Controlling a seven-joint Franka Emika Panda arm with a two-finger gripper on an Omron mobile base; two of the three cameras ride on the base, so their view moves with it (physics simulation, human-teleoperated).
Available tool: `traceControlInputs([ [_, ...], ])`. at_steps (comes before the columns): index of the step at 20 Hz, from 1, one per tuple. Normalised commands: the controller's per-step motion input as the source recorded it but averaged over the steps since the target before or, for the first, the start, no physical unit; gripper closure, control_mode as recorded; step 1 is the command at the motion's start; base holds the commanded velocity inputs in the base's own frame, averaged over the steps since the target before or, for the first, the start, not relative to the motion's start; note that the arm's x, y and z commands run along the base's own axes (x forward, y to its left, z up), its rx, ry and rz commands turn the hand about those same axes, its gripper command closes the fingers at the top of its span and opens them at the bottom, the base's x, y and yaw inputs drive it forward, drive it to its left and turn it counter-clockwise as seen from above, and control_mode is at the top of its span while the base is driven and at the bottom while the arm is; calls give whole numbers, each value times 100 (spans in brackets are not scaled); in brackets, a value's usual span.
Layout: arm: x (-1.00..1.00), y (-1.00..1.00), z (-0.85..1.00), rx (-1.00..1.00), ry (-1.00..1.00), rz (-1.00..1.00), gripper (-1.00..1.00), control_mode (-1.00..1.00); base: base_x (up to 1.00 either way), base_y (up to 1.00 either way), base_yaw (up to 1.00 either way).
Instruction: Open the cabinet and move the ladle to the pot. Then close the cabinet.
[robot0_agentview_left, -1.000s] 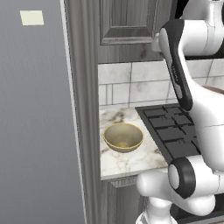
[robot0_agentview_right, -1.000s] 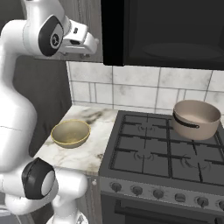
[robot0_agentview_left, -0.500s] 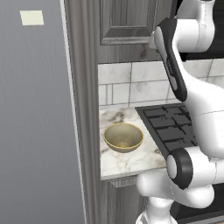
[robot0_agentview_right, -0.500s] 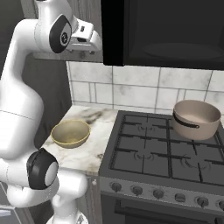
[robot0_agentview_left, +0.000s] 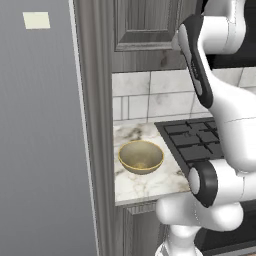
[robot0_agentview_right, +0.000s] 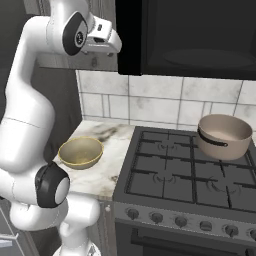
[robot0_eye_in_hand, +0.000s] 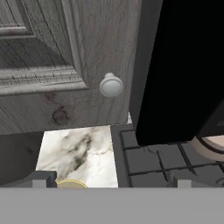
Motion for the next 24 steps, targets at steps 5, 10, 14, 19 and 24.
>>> traceControlInputs([
  [5, 21, -4, 1, 0, 0, 0, -100, -100, 0, 0, 0],
  [10, 23, 0, 0, 0, 0, 0, -100, -100, 0, 0, 0],
  [14, 22, -1, 0, 0, 0, 0, -100, -100, 0, 0, 0],
  [19, 23, -1, 0, 0, 0, 0, -100, -100, 0, 0, 0],
  [24, 27, -3, 0, 0, 0, 0, -100, -100, 0, 0, 0],
])
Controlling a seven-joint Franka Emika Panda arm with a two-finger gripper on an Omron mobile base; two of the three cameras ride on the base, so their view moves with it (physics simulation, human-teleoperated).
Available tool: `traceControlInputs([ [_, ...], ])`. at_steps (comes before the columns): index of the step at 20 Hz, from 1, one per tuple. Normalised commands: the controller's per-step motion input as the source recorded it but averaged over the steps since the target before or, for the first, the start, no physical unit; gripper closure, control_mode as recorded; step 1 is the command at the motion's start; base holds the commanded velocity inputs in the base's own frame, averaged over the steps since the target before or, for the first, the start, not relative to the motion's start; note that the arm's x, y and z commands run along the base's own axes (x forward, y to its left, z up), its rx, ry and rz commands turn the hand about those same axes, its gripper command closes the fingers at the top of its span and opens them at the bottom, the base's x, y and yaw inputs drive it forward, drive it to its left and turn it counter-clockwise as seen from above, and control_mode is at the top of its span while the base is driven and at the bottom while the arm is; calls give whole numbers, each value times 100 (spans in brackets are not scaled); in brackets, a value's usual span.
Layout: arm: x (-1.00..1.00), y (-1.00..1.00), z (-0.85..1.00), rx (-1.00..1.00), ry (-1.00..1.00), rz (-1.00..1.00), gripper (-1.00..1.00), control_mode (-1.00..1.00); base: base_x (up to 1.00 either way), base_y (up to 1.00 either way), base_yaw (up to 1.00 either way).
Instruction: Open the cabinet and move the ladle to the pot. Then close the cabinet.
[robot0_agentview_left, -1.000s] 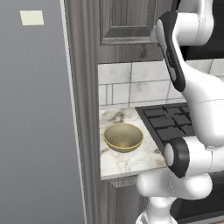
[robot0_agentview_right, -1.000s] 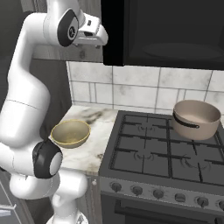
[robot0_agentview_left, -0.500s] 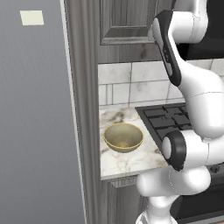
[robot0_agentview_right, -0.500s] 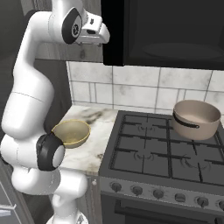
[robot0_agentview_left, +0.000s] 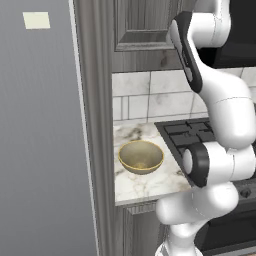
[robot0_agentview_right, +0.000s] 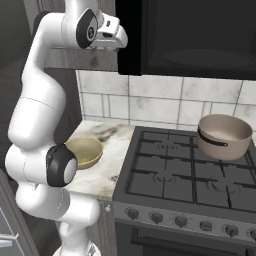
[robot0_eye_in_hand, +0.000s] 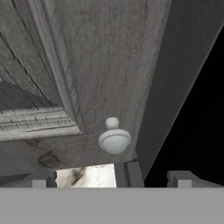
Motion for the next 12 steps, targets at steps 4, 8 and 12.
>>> traceControlInputs([
  [4, 23, -6, 0, 0, 0, 0, -100, -100, 0, 0, 0],
  [8, 24, -8, 0, 0, 0, 0, -100, -100, 0, 0, 0],
  [12, 28, -6, 0, 0, 0, 0, -100, -100, 0, 0, 0],
])
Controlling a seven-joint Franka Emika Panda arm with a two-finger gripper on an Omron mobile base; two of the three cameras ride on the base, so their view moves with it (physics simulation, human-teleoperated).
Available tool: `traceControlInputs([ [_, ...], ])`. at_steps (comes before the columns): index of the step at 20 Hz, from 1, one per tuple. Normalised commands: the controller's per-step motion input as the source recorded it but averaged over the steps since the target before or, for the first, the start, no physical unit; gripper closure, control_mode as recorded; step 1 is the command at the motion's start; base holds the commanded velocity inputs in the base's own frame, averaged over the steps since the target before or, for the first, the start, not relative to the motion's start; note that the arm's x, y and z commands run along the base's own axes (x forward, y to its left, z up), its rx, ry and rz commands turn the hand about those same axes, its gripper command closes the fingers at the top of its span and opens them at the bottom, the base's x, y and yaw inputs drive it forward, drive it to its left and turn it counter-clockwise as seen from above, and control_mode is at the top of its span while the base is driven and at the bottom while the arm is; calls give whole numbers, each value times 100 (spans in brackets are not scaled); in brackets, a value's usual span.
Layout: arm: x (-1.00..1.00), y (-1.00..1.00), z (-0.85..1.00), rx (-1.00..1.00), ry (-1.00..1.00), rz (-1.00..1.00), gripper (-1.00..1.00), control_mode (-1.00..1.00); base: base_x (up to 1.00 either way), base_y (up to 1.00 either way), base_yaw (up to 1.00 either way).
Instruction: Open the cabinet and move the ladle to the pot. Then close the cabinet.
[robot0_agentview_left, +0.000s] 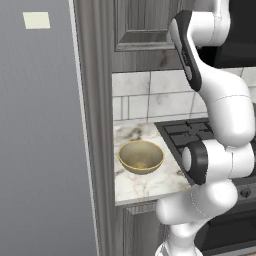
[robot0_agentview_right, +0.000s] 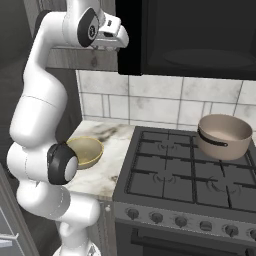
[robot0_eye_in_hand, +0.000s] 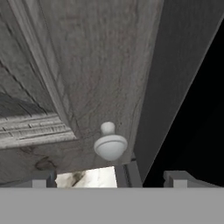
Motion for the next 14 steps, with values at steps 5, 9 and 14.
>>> traceControlInputs([
  [5, 39, 0, 0, 0, -3, 0, -100, -100, 0, 0, 0],
  [9, 19, 0, 0, 0, -12, 5, -100, -100, 0, 0, 0],
  [14, 14, 0, 0, 0, -9, 8, -100, -100, 0, 0, 0],
])
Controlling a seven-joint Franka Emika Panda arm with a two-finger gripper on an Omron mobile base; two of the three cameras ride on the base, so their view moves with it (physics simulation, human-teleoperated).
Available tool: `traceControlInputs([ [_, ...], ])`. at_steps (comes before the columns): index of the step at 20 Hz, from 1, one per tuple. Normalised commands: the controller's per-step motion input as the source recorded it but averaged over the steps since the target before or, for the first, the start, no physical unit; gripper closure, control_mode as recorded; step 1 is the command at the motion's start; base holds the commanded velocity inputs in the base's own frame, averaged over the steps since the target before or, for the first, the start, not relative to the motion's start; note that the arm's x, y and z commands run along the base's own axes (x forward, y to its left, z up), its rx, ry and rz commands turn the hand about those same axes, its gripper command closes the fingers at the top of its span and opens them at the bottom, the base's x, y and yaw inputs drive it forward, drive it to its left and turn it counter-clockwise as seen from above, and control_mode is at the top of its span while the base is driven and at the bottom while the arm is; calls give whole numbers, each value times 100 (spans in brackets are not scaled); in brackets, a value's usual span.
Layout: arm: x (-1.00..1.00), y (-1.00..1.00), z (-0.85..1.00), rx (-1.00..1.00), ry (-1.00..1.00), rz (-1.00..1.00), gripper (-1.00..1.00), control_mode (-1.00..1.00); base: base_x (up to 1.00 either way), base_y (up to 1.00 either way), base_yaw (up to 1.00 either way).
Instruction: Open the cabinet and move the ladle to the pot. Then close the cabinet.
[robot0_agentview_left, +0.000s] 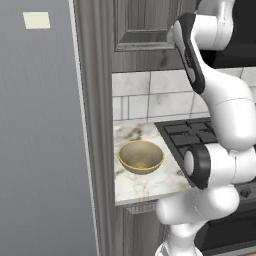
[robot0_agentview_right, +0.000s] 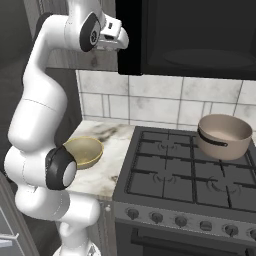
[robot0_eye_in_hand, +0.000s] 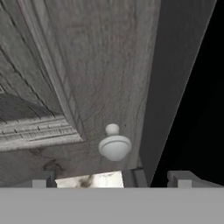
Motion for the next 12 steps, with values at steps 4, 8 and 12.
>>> traceControlInputs([
  [4, 10, 0, 0, 0, -4, 2, -100, -100, 0, 0, 0],
  [8, 13, 3, 0, 0, 0, 0, -100, -100, 0, 0, 0],
  [12, 14, 7, 0, 0, 0, 0, -100, -100, 0, 0, 0],
])
